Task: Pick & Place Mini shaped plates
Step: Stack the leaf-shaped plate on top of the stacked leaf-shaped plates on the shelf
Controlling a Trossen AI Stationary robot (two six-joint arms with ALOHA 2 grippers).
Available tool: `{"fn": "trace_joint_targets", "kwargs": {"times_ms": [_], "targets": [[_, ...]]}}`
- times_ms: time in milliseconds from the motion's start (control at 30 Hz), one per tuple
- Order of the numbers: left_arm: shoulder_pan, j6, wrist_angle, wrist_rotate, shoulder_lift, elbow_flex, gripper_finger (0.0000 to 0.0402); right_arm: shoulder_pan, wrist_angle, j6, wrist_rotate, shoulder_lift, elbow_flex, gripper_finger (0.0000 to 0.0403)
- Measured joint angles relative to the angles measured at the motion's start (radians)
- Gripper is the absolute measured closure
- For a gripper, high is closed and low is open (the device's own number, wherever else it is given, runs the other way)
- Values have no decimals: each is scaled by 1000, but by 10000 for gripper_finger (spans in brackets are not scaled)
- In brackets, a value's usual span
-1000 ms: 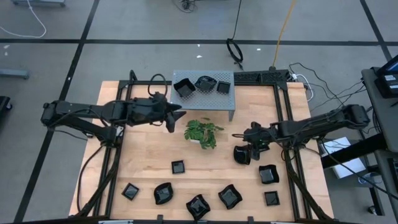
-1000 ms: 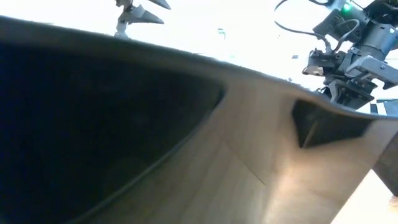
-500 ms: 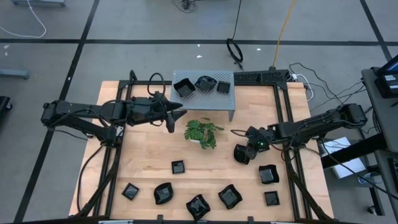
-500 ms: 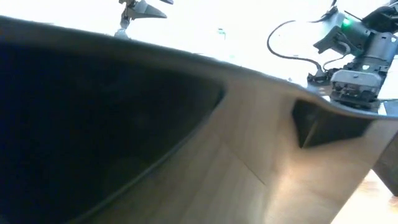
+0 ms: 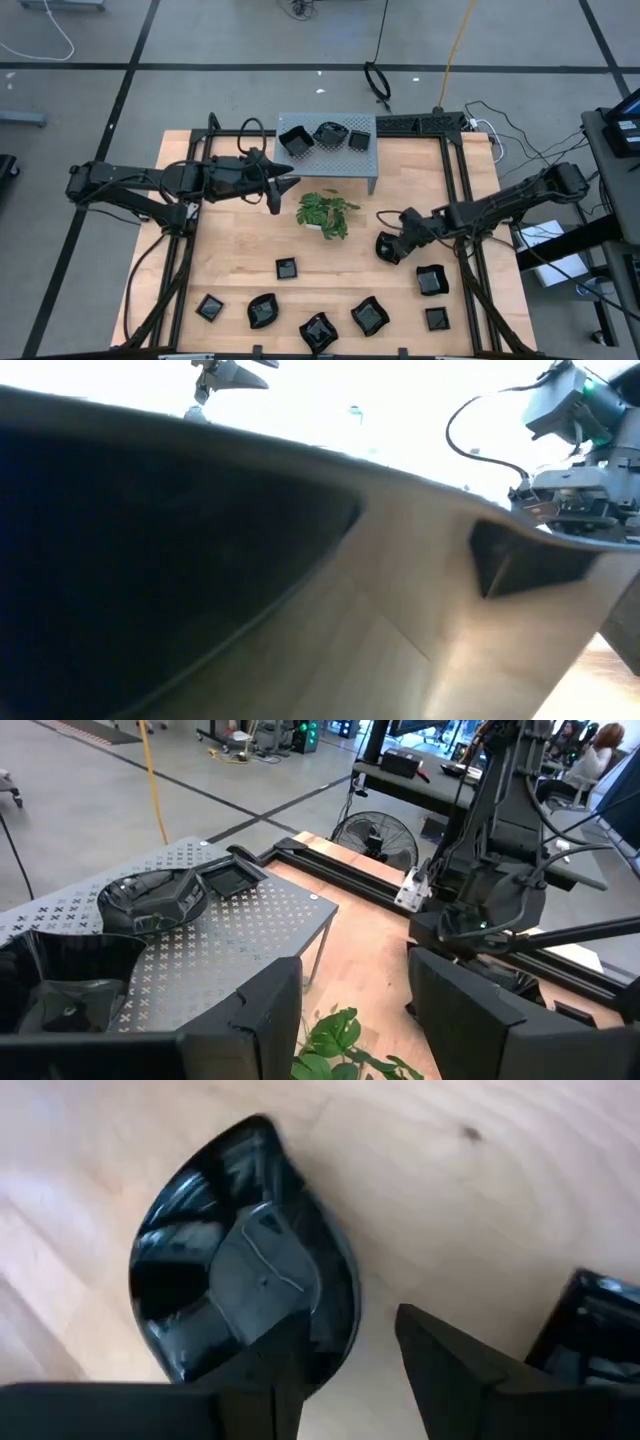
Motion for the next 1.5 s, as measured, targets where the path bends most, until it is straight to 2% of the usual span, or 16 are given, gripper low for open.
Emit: {"fn": "trace_joint_targets", "kwargs": {"times_ms": [167, 367, 667, 900, 1067, 1200, 1400, 1500], "targets": [[0, 0, 0, 0, 0, 0, 215, 6, 46, 130, 43, -3, -40, 289], [0, 0, 0, 0, 0, 0, 215, 6, 47, 144, 47, -3, -44, 388], [0, 8, 0, 0, 0, 0, 215, -36, 123, 32, 49, -80, -16, 402], [0, 15, 0, 0, 0, 0, 215, -120, 45, -244, 47, -130, 120, 403], [0, 14, 0, 0, 0, 0, 215, -204, -108, -513, 50, -127, 279, 403], [0, 13, 9, 0, 0, 0, 215, -310, -173, -704, 51, -116, 396, 403], [2, 13, 78, -1, 0, 1, 215, -503, -168, -1065, 55, -55, 548, 403], [8, 22, 127, -2, 0, 1, 215, -603, -176, -1277, 100, 3, 635, 403]]}}
